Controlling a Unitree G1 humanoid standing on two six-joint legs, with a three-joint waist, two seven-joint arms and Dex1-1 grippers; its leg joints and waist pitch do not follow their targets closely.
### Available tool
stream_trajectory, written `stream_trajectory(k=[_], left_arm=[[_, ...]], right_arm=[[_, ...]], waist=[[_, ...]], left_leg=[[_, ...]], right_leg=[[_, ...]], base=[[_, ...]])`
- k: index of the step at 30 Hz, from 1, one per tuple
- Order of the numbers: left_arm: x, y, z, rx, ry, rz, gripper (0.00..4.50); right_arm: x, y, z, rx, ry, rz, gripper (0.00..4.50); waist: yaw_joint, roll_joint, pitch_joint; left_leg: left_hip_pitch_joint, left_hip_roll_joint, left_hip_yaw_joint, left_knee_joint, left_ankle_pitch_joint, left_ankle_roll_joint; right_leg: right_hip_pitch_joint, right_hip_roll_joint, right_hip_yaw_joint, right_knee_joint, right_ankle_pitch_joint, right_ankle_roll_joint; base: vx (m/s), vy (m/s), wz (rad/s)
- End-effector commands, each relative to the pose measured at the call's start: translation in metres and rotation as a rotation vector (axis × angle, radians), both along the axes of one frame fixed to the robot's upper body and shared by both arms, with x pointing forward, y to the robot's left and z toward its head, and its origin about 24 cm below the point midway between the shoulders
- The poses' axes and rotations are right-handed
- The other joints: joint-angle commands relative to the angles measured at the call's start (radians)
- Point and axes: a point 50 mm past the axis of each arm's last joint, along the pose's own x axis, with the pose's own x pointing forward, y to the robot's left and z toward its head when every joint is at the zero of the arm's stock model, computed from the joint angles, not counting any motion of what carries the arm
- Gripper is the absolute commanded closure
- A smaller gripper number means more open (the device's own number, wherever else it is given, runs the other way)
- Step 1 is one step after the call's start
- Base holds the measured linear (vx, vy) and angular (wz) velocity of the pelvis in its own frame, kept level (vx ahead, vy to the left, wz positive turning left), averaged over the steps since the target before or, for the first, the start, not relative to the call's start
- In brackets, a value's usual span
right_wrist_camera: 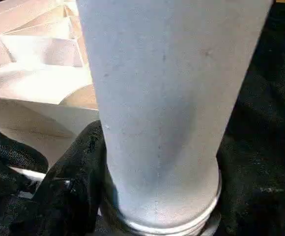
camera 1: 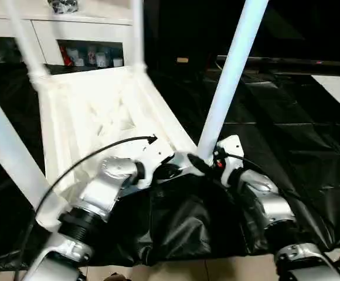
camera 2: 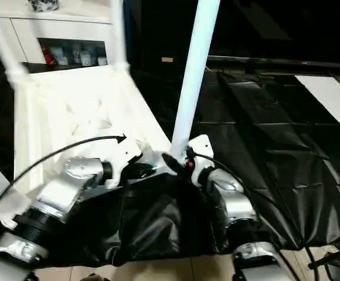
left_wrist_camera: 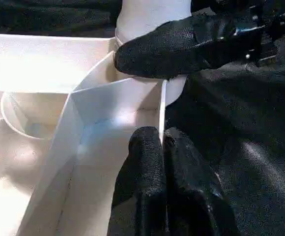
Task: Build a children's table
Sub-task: Rotate leg to tighten
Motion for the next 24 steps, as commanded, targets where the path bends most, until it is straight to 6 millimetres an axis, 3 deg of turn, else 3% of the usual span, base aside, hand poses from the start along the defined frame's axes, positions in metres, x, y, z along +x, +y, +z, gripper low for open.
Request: stream_trajectory(k=[1,4,5,8,11,15,17,24], left_arm=[[-0.005,-0.025,0.007,-0.058,-0.018,-0.055,4.5],[-0.005,-0.023,0.007,-0.052,-0.017,-0.061,4.5],[-0.006,-0.018,0.008,-0.053,-0.022,-0.088,4.5],[-0.007,-0.014,0.01,-0.065,-0.018,-0.123,4.5],[-0.01,-0.005,0.01,-0.048,0.007,-0.209,4.5],[-0.016,0.007,0.009,-0.034,0.055,-0.353,4.5],[-0.016,0.012,0.008,-0.011,0.066,-0.393,4.5],[-0.016,0.023,0.01,0.014,0.116,-0.495,4.5]], right_arm=[[-0.01,0.029,-0.008,-0.001,0.042,0.125,1.11],[-0.01,0.024,-0.005,-0.007,0.033,0.141,0.94],[-0.01,0.015,-0.002,-0.031,0.012,0.174,0.76],[-0.011,0.007,0.0,-0.031,0.012,0.213,0.76],[-0.015,-0.001,0.002,-0.045,0.01,0.327,0.76],[-0.026,-0.008,0.006,-0.036,0.026,0.535,0.76],[-0.03,-0.011,0.007,-0.042,0.039,0.611,0.76],[-0.041,-0.018,0.006,-0.099,0.071,0.804,0.76]], waist=[[0.001,0.006,-0.053],[0.001,0.007,-0.052],[0.001,0.002,-0.054],[0.004,0.0,-0.055],[0.008,-0.004,-0.058],[0.013,-0.001,-0.059],[0.018,0.001,-0.056],[0.034,-0.002,-0.051]], left_leg=[[0.01,0.037,-0.023,-0.074,-0.272,-0.002],[0.01,0.037,-0.023,-0.075,-0.278,0.0],[0.01,0.038,-0.022,-0.074,-0.272,0.003],[0.008,0.037,-0.02,-0.071,-0.248,0.017],[0.006,0.035,-0.018,-0.064,-0.189,0.047],[0.008,0.037,-0.015,-0.06,-0.155,0.073],[0.011,0.038,-0.015,-0.062,-0.179,0.074],[0.02,0.042,-0.015,-0.069,-0.253,0.026]], right_leg=[[0.027,-0.06,0.05,-0.092,-0.218,-0.179],[0.028,-0.06,0.05,-0.092,-0.214,-0.179],[0.029,-0.06,0.05,-0.092,-0.209,-0.18],[0.032,-0.06,0.05,-0.088,-0.176,-0.185],[0.037,-0.06,0.05,-0.078,-0.098,-0.206],[0.036,-0.058,0.05,-0.07,-0.026,-0.23],[0.034,-0.058,0.048,-0.075,-0.057,-0.239],[0.029,-0.063,0.051,-0.084,-0.184,-0.219]], base=[[0.0,0.0,0.0],[0.0,0.0,0.0],[0.0,0.0,0.0],[0.0,0.0,0.0],[0.0,0.0,0.0],[0.0,0.0,0.0],[0.0,0.0,0.0],[0.0,0.0,0.0]])
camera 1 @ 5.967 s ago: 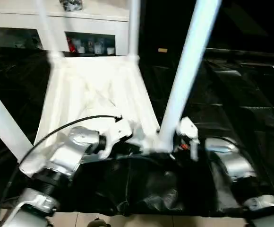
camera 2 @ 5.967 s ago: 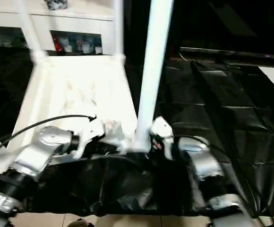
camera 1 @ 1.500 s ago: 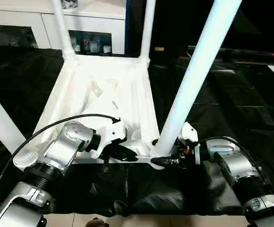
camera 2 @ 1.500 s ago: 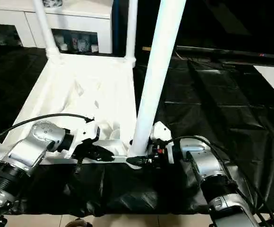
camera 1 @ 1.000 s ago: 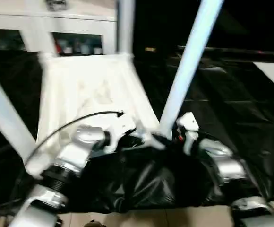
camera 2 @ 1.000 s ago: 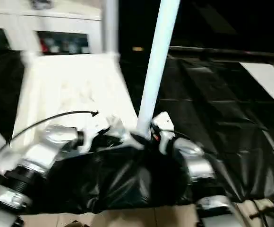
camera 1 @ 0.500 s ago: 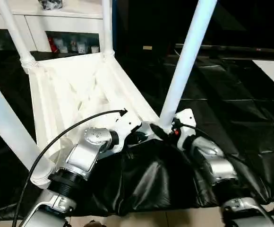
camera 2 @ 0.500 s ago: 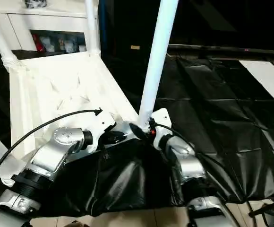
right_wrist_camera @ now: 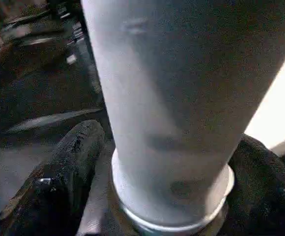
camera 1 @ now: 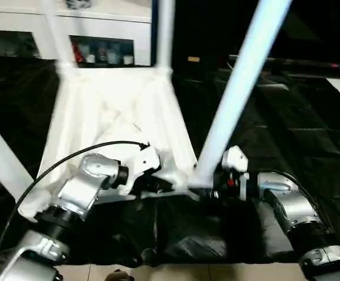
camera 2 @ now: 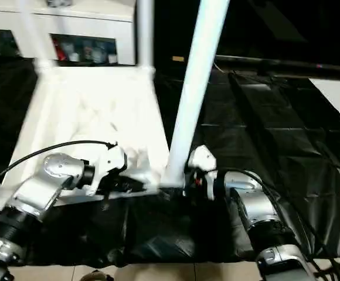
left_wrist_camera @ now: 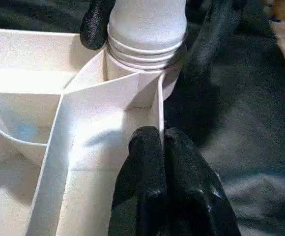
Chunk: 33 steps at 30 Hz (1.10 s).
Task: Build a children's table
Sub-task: Rotate leg to tighten
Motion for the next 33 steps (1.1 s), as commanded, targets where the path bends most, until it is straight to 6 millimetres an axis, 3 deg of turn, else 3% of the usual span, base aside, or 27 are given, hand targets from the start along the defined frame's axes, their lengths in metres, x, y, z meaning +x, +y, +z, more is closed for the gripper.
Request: stream_trajectory(k=[1,9,18,22,26,27,33], left_arm=[[-0.002,-0.013,0.003,-0.01,0.0,-0.09,4.5],[-0.005,-0.009,0.002,0.003,0.032,-0.158,4.5],[0.0,-0.008,0.001,-0.024,-0.007,-0.06,4.5],[0.003,-0.009,0.001,-0.053,-0.043,0.054,4.5],[0.007,-0.011,-0.002,-0.033,-0.093,0.177,4.5],[0.009,-0.013,-0.003,-0.032,-0.102,0.234,4.5],[0.013,-0.029,-0.001,-0.031,-0.123,0.347,4.5]], right_arm=[[-0.01,0.009,-0.006,-0.017,0.036,0.117,0.76],[-0.014,0.01,-0.004,-0.023,0.047,0.194,0.91],[-0.015,0.014,-0.011,0.02,0.07,0.11,1.67],[-0.009,0.017,-0.015,0.046,0.06,-0.032,1.78],[0.0,0.025,-0.022,0.038,0.046,-0.234,1.78],[0.004,0.029,-0.025,0.033,0.037,-0.321,1.78],[0.013,0.042,-0.031,0.026,0.052,-0.531,1.79]], waist=[[-0.003,0.001,-0.054],[-0.001,0.004,-0.058],[0.005,0.006,-0.058],[0.002,0.0,-0.052],[-0.018,-0.001,-0.046],[-0.024,0.003,-0.047],[-0.041,0.004,-0.045]], left_leg=[[0.02,0.042,-0.017,-0.069,-0.246,0.025],[0.018,0.041,-0.017,-0.066,-0.208,0.031],[0.02,0.042,-0.018,-0.068,-0.234,0.02],[0.022,0.042,-0.021,-0.073,-0.284,-0.004],[0.021,0.041,-0.03,-0.081,-0.338,-0.031],[0.018,0.04,-0.034,-0.082,-0.346,-0.039],[0.022,0.036,-0.037,-0.082,-0.386,-0.043]], right_leg=[[0.031,-0.064,0.051,-0.078,-0.178,-0.218],[0.033,-0.062,0.049,-0.071,-0.116,-0.23],[0.032,-0.063,0.049,-0.071,-0.131,-0.237],[0.029,-0.07,0.051,-0.083,-0.245,-0.209],[0.023,-0.073,0.049,-0.099,-0.394,-0.162],[0.025,-0.074,0.047,-0.099,-0.418,-0.15],[0.017,-0.071,0.047,-0.11,-0.464,-0.126]], base=[[0.0,0.0,0.0],[0.0,0.0,0.0],[0.0,0.0,0.0],[0.0,0.0,0.0],[0.0,0.0,0.0],[0.0,0.0,0.0],[0.0,0.0,0.0]])
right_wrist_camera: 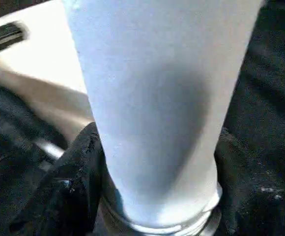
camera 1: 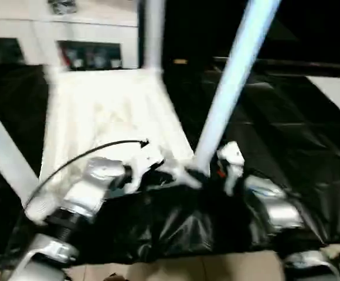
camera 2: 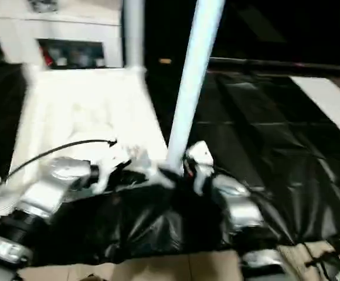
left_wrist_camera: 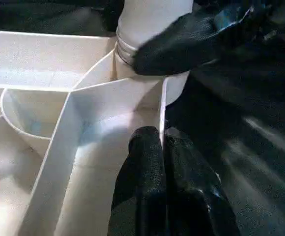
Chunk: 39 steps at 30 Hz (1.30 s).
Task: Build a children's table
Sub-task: Rotate leg to tighten
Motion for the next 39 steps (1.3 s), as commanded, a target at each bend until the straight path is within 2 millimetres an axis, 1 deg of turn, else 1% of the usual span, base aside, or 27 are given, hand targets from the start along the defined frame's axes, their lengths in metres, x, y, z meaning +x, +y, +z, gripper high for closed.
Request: stream_trajectory(k=[1,2,5,6,7,9,10,11,12,14,15,17,18,20,21,24,25,28,29,30,31,32,33,35,36,37,39], left_arm=[[0.003,-0.017,0.007,-0.014,-0.045,0.039,4.5],[0.004,-0.023,0.009,-0.018,-0.05,0.067,4.5],[0.003,-0.028,0.01,-0.028,-0.051,0.08,4.5],[0.002,-0.029,0.009,-0.028,-0.05,0.074,4.5],[0.0,-0.03,0.009,-0.034,-0.049,0.066,4.5],[0.0,-0.03,0.009,-0.039,-0.047,0.058,4.5],[-0.001,-0.029,0.009,-0.043,-0.047,0.044,4.5],[-0.001,-0.029,0.01,-0.046,-0.046,0.033,4.5],[-0.001,-0.027,0.01,-0.05,-0.048,0.007,4.5],[-0.002,-0.024,0.011,-0.056,-0.041,-0.069,4.5],[-0.004,-0.022,0.011,-0.06,-0.024,-0.123,4.5],[-0.006,-0.019,0.011,-0.049,-0.015,-0.164,4.5],[-0.006,-0.018,0.011,-0.048,-0.01,-0.178,4.5],[-0.009,-0.015,0.012,-0.049,0.008,-0.248,4.5],[-0.01,-0.013,0.013,-0.046,0.013,-0.286,4.5],[-0.01,-0.003,0.012,-0.012,0.046,-0.37,4.5],[-0.01,0.0,0.012,-0.007,0.059,-0.386,4.5],[-0.01,0.003,0.012,-0.002,0.075,-0.415,4.5],[-0.01,0.005,0.012,0.013,0.079,-0.428,4.5],[-0.01,0.005,0.012,0.013,0.079,-0.428,4.5],[-0.01,0.007,0.01,0.026,0.087,-0.44,4.5],[-0.01,0.007,0.01,0.027,0.089,-0.442,4.5],[-0.01,0.007,0.01,0.027,0.089,-0.443,4.5],[-0.01,0.007,0.01,0.026,0.091,-0.444,4.5],[-0.009,0.008,0.009,0.028,0.087,-0.437,4.5],[-0.008,0.009,0.009,0.022,0.082,-0.422,4.5],[-0.006,0.009,0.008,0.017,0.075,-0.406,4.5]], right_arm=[[-0.006,0.017,-0.015,-0.064,0.063,0.006,1.79],[-0.003,0.021,-0.013,-0.066,0.046,-0.034,1.79],[0.0,0.024,-0.009,-0.044,0.032,-0.055,1.79],[0.0,0.024,-0.009,-0.034,0.031,-0.06,1.45],[-0.001,0.025,-0.007,-0.023,0.028,-0.054,1.45],[-0.001,0.025,-0.006,-0.019,0.027,-0.04,1.07],[-0.002,0.025,-0.005,-0.015,0.023,-0.027,1.07],[-0.002,0.025,-0.004,-0.014,0.02,-0.017,1.0],[-0.003,0.023,-0.003,-0.026,0.006,0.016,0.9],[-0.007,0.017,-0.003,-0.048,-0.009,0.099,0.9],[-0.01,0.013,-0.002,-0.052,-0.012,0.157,0.9],[-0.013,0.011,-0.001,-0.051,-0.013,0.211,0.9],[-0.014,0.01,-0.001,-0.05,-0.013,0.235,0.9],[-0.021,0.006,0.001,-0.044,-0.01,0.344,0.9],[-0.024,0.003,0.002,-0.042,-0.005,0.394,0.9],[-0.032,-0.007,0.004,-0.061,0.023,0.559,0.9],[-0.034,-0.01,0.004,-0.07,0.032,0.602,0.9],[-0.036,-0.014,0.005,-0.076,0.047,0.653,0.9],[-0.037,-0.015,0.006,-0.078,0.06,0.68,1.07],[-0.037,-0.015,0.006,-0.078,0.06,0.68,1.07],[-0.036,-0.016,0.005,-0.086,0.073,0.704,1.07],[-0.036,-0.016,0.005,-0.088,0.075,0.71,1.21],[-0.036,-0.016,0.005,-0.089,0.076,0.713,1.37],[-0.036,-0.015,0.005,-0.09,0.075,0.716,1.41],[-0.036,-0.014,0.005,-0.084,0.074,0.714,1.53],[-0.035,-0.012,0.005,-0.07,0.07,0.704,1.65],[-0.034,-0.01,0.005,-0.056,0.07,0.697,1.74]], waist=[[0.0,0.011,-0.044],[0.002,0.015,-0.046],[0.002,0.014,-0.048],[0.003,0.019,-0.049],[0.002,0.017,-0.05],[0.003,0.016,-0.051],[0.003,0.014,-0.053],[0.003,0.015,-0.053],[0.002,0.014,-0.054],[0.004,0.014,-0.056],[0.005,0.014,-0.057],[0.006,0.014,-0.058],[0.009,0.015,-0.058],[0.011,0.013,-0.057],[0.013,0.015,-0.058],[0.017,0.016,-0.055],[0.023,0.018,-0.054],[0.032,0.017,-0.051],[0.036,0.018,-0.054],[0.035,0.016,-0.053],[0.036,0.017,-0.055],[0.036,0.016,-0.055],[0.036,0.021,-0.057],[0.037,0.017,-0.058],[0.038,0.017,-0.058],[0.038,0.015,-0.057],[0.038,0.015,-0.056]], left_leg=[[0.014,0.037,-0.032,-0.082,-0.391,-0.043],[0.017,0.038,-0.032,-0.081,-0.393,-0.042],[0.012,0.036,-0.028,-0.081,-0.37,-0.032],[0.012,0.036,-0.029,-0.081,-0.364,-0.032],[0.008,0.036,-0.027,-0.081,-0.348,-0.027],[0.007,0.035,-0.025,-0.079,-0.325,-0.021],[0.006,0.034,-0.023,-0.078,-0.304,-0.014],[0.005,0.035,-0.023,-0.076,-0.288,-0.01],[0.005,0.035,-0.022,-0.076,-0.281,-0.007],[0.004,0.033,-0.021,-0.073,-0.258,0.004],[0.004,0.032,-0.02,-0.072,-0.241,0.013],[0.004,0.033,-0.017,-0.07,-0.212,0.028],[0.005,0.035,-0.017,-0.069,-0.203,0.032],[0.006,0.034,-0.016,-0.068,-0.2,0.04],[0.008,0.035,-0.015,-0.068,-0.2,0.042],[0.012,0.037,-0.015,-0.07,-0.227,0.045],[0.019,0.038,-0.012,-0.07,-0.246,0.039],[0.016,0.042,-0.013,-0.073,-0.266,0.023],[0.018,0.043,-0.014,-0.074,-0.268,0.013],[0.017,0.042,-0.014,-0.073,-0.266,0.013],[0.016,0.043,-0.015,-0.073,-0.258,0.011],[0.015,0.042,-0.014,-0.072,-0.253,0.012],[0.015,0.042,-0.014,-0.072,-0.249,0.011],[0.013,0.041,-0.015,-0.071,-0.234,0.015],[0.013,0.041,-0.015,-0.07,-0.23,0.016],[0.012,0.039,-0.014,-0.069,-0.227,0.02],[0.013,0.041,-0.014,-0.071,-0.241,0.014]], right_leg=[[0.013,-0.069,0.05,-0.113,-0.452,-0.127],[0.012,-0.068,0.05,-0.112,-0.431,-0.134],[0.016,-0.063,0.051,-0.106,-0.36,-0.148],[0.017,-0.063,0.051,-0.103,-0.342,-0.152],[0.02,-0.061,0.051,-0.1,-0.303,-0.158],[0.023,-0.059,0.052,-0.095,-0.258,-0.168],[0.025,-0.058,0.052,-0.092,-0.227,-0.175],[0.026,-0.057,0.052,-0.089,-0.198,-0.18],[0.027,-0.057,0.052,-0.088,-0.185,-0.183],[0.032,-0.056,0.051,-0.085,-0.154,-0.189],[0.033,-0.056,0.051,-0.084,-0.128,-0.194],[0.036,-0.055,0.051,-0.078,-0.074,-0.212],[0.037,-0.056,0.051,-0.075,-0.056,-0.22],[0.04,-0.055,0.05,-0.076,-0.054,-0.227],[0.039,-0.056,0.05,-0.075,-0.051,-0.229],[0.035,-0.055,0.05,-0.08,-0.087,-0.235],[0.031,-0.055,0.05,-0.084,-0.114,-0.236],[0.033,-0.058,0.051,-0.083,-0.15,-0.235],[0.033,-0.059,0.05,-0.081,-0.15,-0.234],[0.032,-0.058,0.05,-0.081,-0.148,-0.233],[0.034,-0.06,0.05,-0.079,-0.135,-0.237],[0.035,-0.06,0.049,-0.078,-0.129,-0.239],[0.035,-0.06,0.05,-0.078,-0.114,-0.241],[0.038,-0.06,0.048,-0.074,-0.1,-0.246],[0.038,-0.06,0.048,-0.073,-0.095,-0.247],[0.037,-0.06,0.048,-0.074,-0.097,-0.248],[0.036,-0.061,0.048,-0.077,-0.123,-0.245]], base=[[0.0,0.0,0.0],[0.0,0.0,0.0],[0.0,0.0,0.0],[0.0,0.0,0.0],[0.0,0.0,0.0],[0.0,0.0,0.0],[0.0,0.0,0.0],[0.0,0.0,0.0],[0.0,0.0,0.0],[0.0,0.0,0.0],[0.0,0.0,0.0],[0.0,0.0,0.0],[0.0,0.0,0.0],[0.0,0.0,0.0],[0.0,0.0,0.0],[0.0,0.0,0.0],[0.0,0.0,0.0],[0.0,0.0,0.0],[0.0,0.0,0.0],[0.0,0.0,0.0],[0.0,0.0,0.0],[0.0,0.0,0.0],[0.0,0.0,0.0],[0.0,0.0,0.0],[0.0,0.0,0.0],[0.0,0.0,0.0],[0.0,0.0,0.0]])
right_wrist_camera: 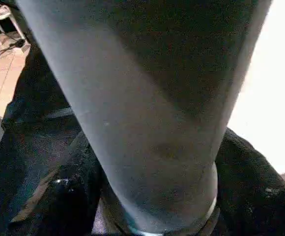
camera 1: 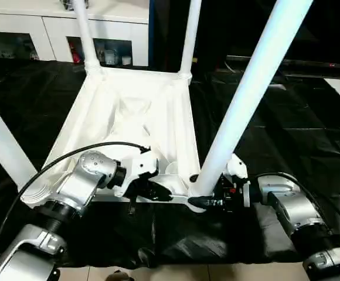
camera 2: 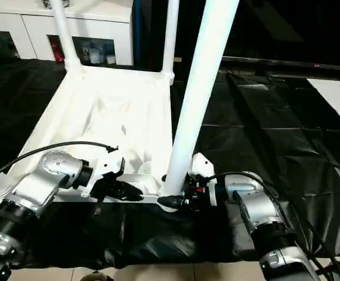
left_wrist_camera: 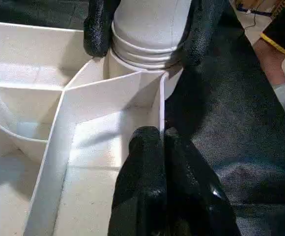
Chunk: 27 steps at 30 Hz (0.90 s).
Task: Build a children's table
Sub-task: Rotate leg to tighten
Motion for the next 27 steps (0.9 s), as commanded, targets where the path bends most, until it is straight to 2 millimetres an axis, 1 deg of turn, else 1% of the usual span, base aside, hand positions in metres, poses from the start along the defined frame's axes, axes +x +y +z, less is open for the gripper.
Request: stream_trajectory(k=[1,2,3,4,7,8,9,10,12,13,14,15,16,17,18,19,20,21,22,23,24,26,27], left_arm=[[0.004,-0.01,0.001,-0.005,-0.032,0.013,4.5],[0.006,-0.01,0.001,-0.007,-0.044,0.039,4.5],[0.007,-0.01,0.0,-0.009,-0.049,0.056,4.5],[0.007,-0.01,0.0,-0.011,-0.053,0.067,4.5],[0.01,-0.01,0.001,-0.027,-0.07,0.117,4.5],[0.013,-0.009,0.003,-0.032,-0.088,0.164,4.5],[0.015,-0.009,0.003,-0.032,-0.097,0.186,4.5],[0.017,-0.009,0.004,-0.03,-0.117,0.219,4.5],[0.021,-0.008,0.006,-0.029,-0.141,0.271,4.5],[0.025,-0.01,0.009,-0.034,-0.149,0.339,4.5],[0.026,-0.011,0.01,-0.036,-0.153,0.365,4.5],[0.026,-0.012,0.01,-0.038,-0.152,0.371,4.5],[0.026,-0.016,0.011,-0.045,-0.15,0.399,4.5],[0.026,-0.018,0.012,-0.044,-0.157,0.419,4.5],[0.027,-0.021,0.012,-0.042,-0.164,0.438,4.5],[0.027,-0.024,0.013,-0.042,-0.173,0.456,4.5],[0.027,-0.03,0.013,-0.047,-0.179,0.488,4.5],[0.025,-0.037,0.013,-0.06,-0.178,0.504,4.5],[0.024,-0.043,0.013,-0.069,-0.175,0.507,4.5],[0.022,-0.047,0.013,-0.077,-0.172,0.507,4.5],[0.019,-0.052,0.013,-0.09,-0.162,0.495,4.5],[0.015,-0.059,0.012,-0.103,-0.147,0.477,4.5],[0.013,-0.06,0.011,-0.106,-0.142,0.468,4.5]], right_arm=[[-0.008,0.012,-0.01,0.004,0.057,0.063,1.76],[-0.008,0.013,-0.011,0.009,0.051,0.045,1.8],[-0.008,0.014,-0.012,0.012,0.054,0.037,1.8],[-0.008,0.014,-0.012,0.014,0.056,0.032,1.8],[-0.006,0.014,-0.014,0.011,0.038,-0.022,1.81],[-0.003,0.014,-0.015,0.011,0.027,-0.085,1.81],[-0.001,0.014,-0.016,0.012,0.024,-0.116,1.81],[0.003,0.015,-0.016,0.02,0.012,-0.176,1.81],[0.009,0.016,-0.016,0.021,0.003,-0.267,1.81],[0.017,0.02,-0.017,0.038,0.004,-0.402,1.82],[0.02,0.022,-0.017,0.054,0.012,-0.46,1.82],[0.021,0.023,-0.017,0.058,0.017,-0.479,1.82],[0.026,0.028,-0.018,0.08,0.045,-0.579,1.82],[0.028,0.032,-0.018,0.089,0.053,-0.628,1.82],[0.03,0.035,-0.018,0.096,0.06,-0.672,1.82],[0.031,0.04,-0.018,0.101,0.067,-0.71,1.82],[0.031,0.046,-0.018,0.106,0.061,-0.749,1.82],[0.03,0.054,-0.017,0.115,0.06,-0.778,1.82],[0.029,0.059,-0.017,0.12,0.059,-0.795,1.82],[0.029,0.063,-0.017,0.124,0.057,-0.806,1.82],[0.027,0.068,-0.016,0.139,0.053,-0.798,1.82],[0.024,0.074,-0.014,0.162,0.04,-0.781,1.82],[0.024,0.075,-0.013,0.169,0.033,-0.777,1.47]], waist=[[-0.002,0.011,-0.057],[-0.001,0.008,-0.055],[-0.002,0.003,-0.055],[-0.001,0.006,-0.053],[-0.002,0.006,-0.052],[-0.005,0.005,-0.05],[-0.006,0.005,-0.051],[-0.01,0.003,-0.049],[-0.014,0.002,-0.049],[-0.02,0.003,-0.049],[-0.027,0.003,-0.048],[-0.032,0.003,-0.05],[-0.037,0.003,-0.051],[-0.039,0.007,-0.051],[-0.043,0.005,-0.053],[-0.046,0.007,-0.055],[-0.051,0.009,-0.057],[-0.052,0.007,-0.057],[-0.051,0.007,-0.06],[-0.053,0.004,-0.06],[-0.052,0.006,-0.062],[-0.051,0.007,-0.068],[-0.051,0.006,-0.07]], left_leg=[[0.015,0.04,-0.017,-0.065,-0.239,0.016],[0.016,0.04,-0.017,-0.065,-0.255,0.014],[0.016,0.04,-0.017,-0.066,-0.259,0.013],[0.018,0.041,-0.018,-0.067,-0.269,0.009],[0.018,0.041,-0.02,-0.069,-0.284,0.002],[0.017,0.04,-0.022,-0.071,-0.303,-0.007],[0.018,0.04,-0.023,-0.072,-0.307,-0.01],[0.017,0.04,-0.026,-0.074,-0.314,-0.015],[0.019,0.039,-0.027,-0.074,-0.33,-0.021],[0.015,0.039,-0.029,-0.077,-0.326,-0.027],[0.014,0.039,-0.03,-0.078,-0.329,-0.034],[0.013,0.038,-0.031,-0.077,-0.33,-0.036],[0.007,0.037,-0.033,-0.078,-0.316,-0.035],[0.006,0.036,-0.033,-0.079,-0.309,-0.034],[0.005,0.036,-0.033,-0.079,-0.299,-0.036],[0.009,0.036,-0.03,-0.076,-0.288,-0.032],[0.009,0.037,-0.027,-0.073,-0.267,-0.03],[0.009,0.035,-0.025,-0.072,-0.257,-0.027],[0.007,0.034,-0.024,-0.069,-0.23,-0.019],[0.003,0.033,-0.024,-0.068,-0.216,-0.013],[0.003,0.032,-0.023,-0.066,-0.192,-0.004],[0.003,0.031,-0.019,-0.059,-0.134,0.023],[0.001,0.031,-0.019,-0.056,-0.114,0.033]], right_leg=[[0.034,-0.063,0.048,-0.069,-0.125,-0.243],[0.033,-0.066,0.049,-0.073,-0.159,-0.237],[0.032,-0.065,0.048,-0.074,-0.174,-0.233],[0.03,-0.067,0.049,-0.077,-0.201,-0.227],[0.028,-0.069,0.05,-0.081,-0.25,-0.21],[0.026,-0.071,0.05,-0.088,-0.304,-0.192],[0.026,-0.072,0.05,-0.089,-0.318,-0.187],[0.026,-0.072,0.049,-0.093,-0.353,-0.173],[0.022,-0.072,0.048,-0.097,-0.385,-0.161],[0.023,-0.071,0.048,-0.095,-0.385,-0.158],[0.021,-0.071,0.047,-0.094,-0.388,-0.158],[0.022,-0.072,0.047,-0.095,-0.392,-0.157],[0.027,-0.071,0.046,-0.093,-0.387,-0.15],[0.027,-0.07,0.046,-0.092,-0.375,-0.151],[0.027,-0.069,0.046,-0.091,-0.347,-0.152],[0.024,-0.066,0.047,-0.089,-0.31,-0.16],[0.022,-0.064,0.05,-0.083,-0.247,-0.178],[0.023,-0.062,0.05,-0.082,-0.226,-0.184],[0.027,-0.062,0.049,-0.077,-0.185,-0.192],[0.03,-0.061,0.049,-0.075,-0.164,-0.194],[0.031,-0.058,0.048,-0.071,-0.12,-0.2],[0.035,-0.054,0.049,-0.059,0.003,-0.22],[0.037,-0.054,0.049,-0.055,0.038,-0.226]], base=[[0.0,0.0,0.0],[0.0,0.0,0.0],[0.0,0.0,0.0],[0.0,0.0,0.0],[0.0,0.0,0.0],[0.0,0.0,0.0],[0.0,0.0,0.0],[0.0,0.0,0.0],[0.0,0.0,0.0],[0.0,0.0,0.0],[0.0,0.0,0.0],[0.0,0.0,0.0],[0.0,0.0,0.0],[0.0,0.0,0.0],[0.0,0.0,0.0],[0.0,0.0,0.0],[0.0,0.0,0.0],[0.0,0.0,0.0],[0.0,0.0,0.0],[0.0,0.0,0.0],[0.0,0.0,0.0],[0.0,0.0,0.0],[0.0,0.0,0.0]])
